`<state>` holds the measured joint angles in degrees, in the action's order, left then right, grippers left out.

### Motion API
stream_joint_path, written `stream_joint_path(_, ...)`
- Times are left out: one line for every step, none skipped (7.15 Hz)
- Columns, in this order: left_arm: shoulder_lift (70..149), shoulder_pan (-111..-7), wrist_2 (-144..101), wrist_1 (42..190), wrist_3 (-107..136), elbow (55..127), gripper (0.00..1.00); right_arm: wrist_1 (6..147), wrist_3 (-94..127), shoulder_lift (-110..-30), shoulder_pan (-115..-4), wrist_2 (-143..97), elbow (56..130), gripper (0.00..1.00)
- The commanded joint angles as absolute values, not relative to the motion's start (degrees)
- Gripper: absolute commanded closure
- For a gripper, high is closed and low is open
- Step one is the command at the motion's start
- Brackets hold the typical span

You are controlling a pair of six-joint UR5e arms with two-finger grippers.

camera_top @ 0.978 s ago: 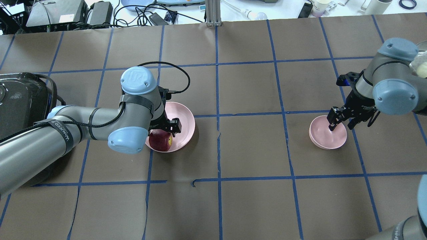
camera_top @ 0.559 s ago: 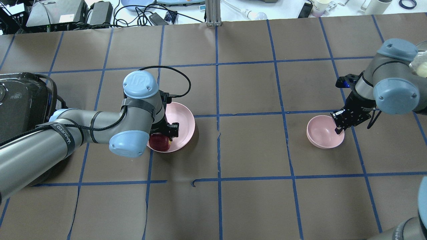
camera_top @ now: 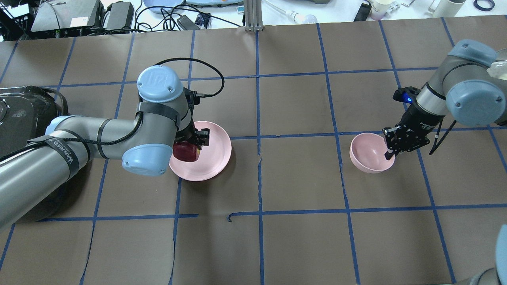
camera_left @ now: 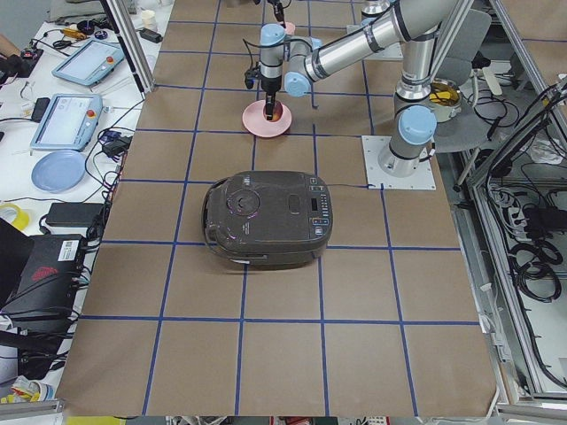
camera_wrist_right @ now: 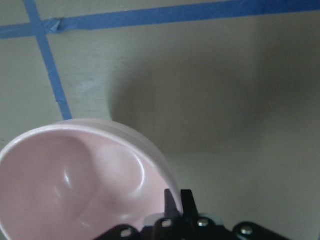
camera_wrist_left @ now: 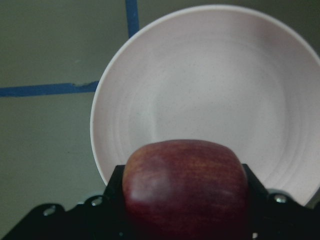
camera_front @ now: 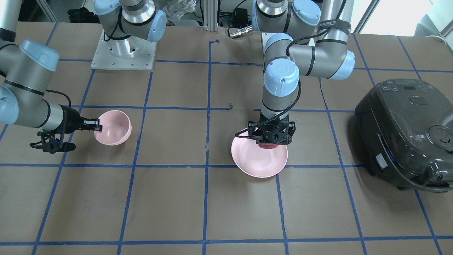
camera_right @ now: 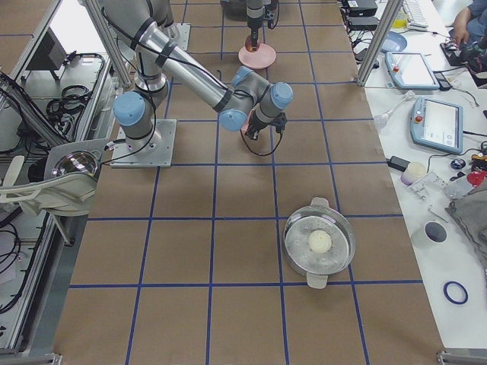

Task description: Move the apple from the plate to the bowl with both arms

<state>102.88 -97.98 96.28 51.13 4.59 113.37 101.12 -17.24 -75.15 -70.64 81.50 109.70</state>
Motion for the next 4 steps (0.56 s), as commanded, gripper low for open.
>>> stream_joint_path(101.8,-97.6,96.4,53.5,4.4,109.5,0.89,103.2,-11.5,-76.5,-79.4,79.6,109.6,1.0)
stream_joint_path(101.6,-97.4,96.3,55.3,4.4,108.1,0.89,112.1,-6.2,-75.8,-85.8,79.6,109.9,1.0)
stream_joint_path(101.7,-97.6,96.3,55.7,4.4,106.7,0.89,115.5,-4.5,-75.5,-87.9,79.5,110.0,1.0)
stream_joint_path(102.0,-98.3,95.6,56.1,4.7,105.3,0.89,115.4,-3.8,-75.6,-88.3,79.5,110.2,1.0)
